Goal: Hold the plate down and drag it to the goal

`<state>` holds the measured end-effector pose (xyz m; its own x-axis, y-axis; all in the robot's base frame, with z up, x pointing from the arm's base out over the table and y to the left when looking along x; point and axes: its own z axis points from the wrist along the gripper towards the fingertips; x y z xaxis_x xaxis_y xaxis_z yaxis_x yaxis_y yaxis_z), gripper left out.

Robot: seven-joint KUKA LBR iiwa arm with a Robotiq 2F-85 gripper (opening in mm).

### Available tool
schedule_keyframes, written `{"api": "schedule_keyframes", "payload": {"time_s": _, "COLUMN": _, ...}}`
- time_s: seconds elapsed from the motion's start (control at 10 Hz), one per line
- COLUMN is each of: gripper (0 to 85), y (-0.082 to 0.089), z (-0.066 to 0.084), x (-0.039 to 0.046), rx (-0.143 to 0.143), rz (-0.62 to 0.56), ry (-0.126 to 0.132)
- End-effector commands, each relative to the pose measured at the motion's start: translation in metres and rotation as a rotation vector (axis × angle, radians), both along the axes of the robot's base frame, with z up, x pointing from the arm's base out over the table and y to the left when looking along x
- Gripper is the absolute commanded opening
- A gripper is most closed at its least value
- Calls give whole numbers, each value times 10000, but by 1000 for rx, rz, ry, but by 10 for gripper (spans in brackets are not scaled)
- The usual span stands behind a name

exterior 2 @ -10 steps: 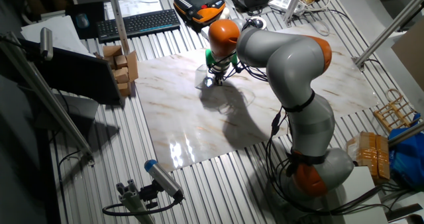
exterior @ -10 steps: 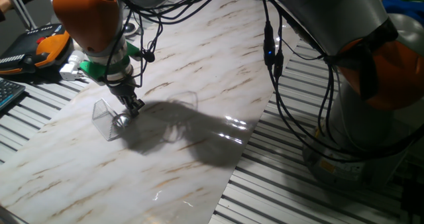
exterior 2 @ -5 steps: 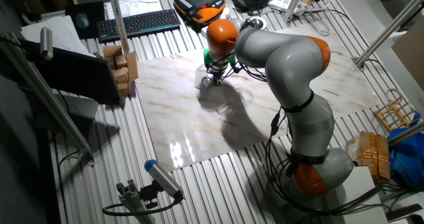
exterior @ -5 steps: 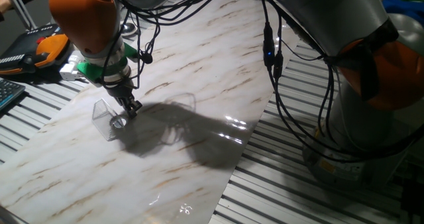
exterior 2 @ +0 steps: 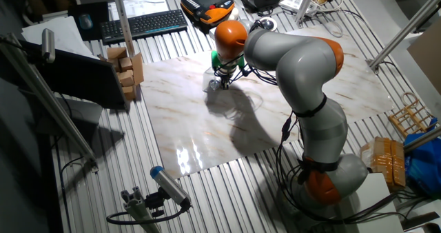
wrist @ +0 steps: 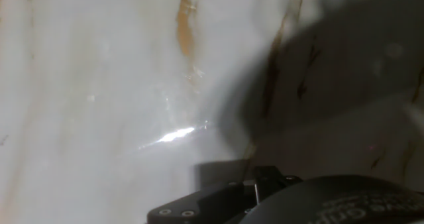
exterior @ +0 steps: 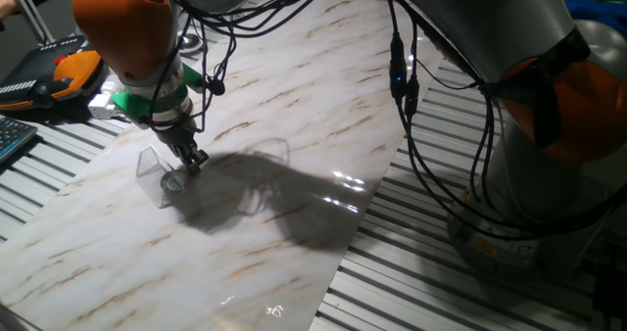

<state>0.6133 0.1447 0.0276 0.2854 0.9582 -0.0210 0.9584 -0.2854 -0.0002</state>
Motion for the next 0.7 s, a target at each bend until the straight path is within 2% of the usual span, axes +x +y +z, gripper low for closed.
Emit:
{"api": "schedule_keyframes", "payload": {"time_s": 0.0, "gripper": 0, "y": 5, "z": 2, "x": 2, "rx": -1, "rz": 0, "ry": 0}}
{"api": "schedule_keyframes", "payload": {"time_s": 0.6, "gripper": 0, "y": 41, "z": 2, "x": 22, "rx": 5, "rz": -7, "ry": -11}}
